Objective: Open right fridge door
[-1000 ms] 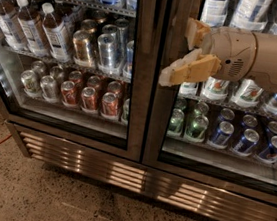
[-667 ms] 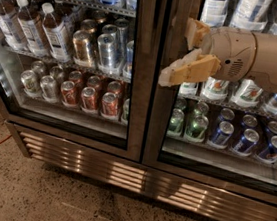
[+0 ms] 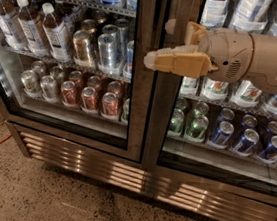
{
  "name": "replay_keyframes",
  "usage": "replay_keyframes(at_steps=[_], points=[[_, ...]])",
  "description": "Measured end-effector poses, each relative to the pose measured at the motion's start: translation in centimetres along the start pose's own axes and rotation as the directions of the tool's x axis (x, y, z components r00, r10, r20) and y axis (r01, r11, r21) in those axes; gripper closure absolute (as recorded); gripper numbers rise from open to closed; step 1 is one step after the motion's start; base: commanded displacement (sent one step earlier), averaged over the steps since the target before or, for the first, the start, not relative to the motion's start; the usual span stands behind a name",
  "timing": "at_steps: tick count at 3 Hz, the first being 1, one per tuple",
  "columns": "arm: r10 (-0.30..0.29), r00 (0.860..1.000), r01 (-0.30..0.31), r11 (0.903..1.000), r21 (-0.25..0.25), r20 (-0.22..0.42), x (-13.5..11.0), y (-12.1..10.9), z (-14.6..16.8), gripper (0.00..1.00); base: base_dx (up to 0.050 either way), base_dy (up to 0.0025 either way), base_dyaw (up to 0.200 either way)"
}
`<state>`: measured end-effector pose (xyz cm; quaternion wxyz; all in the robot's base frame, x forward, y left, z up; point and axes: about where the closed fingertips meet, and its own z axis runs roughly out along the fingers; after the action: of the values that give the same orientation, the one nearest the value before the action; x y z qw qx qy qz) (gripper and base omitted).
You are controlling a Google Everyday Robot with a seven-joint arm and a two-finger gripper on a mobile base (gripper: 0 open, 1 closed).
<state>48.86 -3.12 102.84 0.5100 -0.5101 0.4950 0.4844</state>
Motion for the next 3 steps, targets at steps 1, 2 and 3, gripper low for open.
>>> replay_keyframes(at_steps=[1,2,3], points=[[0.0,1.0,0.0,1.0,0.0,0.0,0.0,0.0,0.0,0.66,0.0,0.0,0.0],[0.0,1.0,0.0,1.0,0.0,0.0,0.0,0.0,0.0,1.0,-0.047,0.00001,0.0],[0.0,1.0,0.0,1.0,0.0,0.0,0.0,0.0,0.0,1.0,-0.047,0.00001,0.0]])
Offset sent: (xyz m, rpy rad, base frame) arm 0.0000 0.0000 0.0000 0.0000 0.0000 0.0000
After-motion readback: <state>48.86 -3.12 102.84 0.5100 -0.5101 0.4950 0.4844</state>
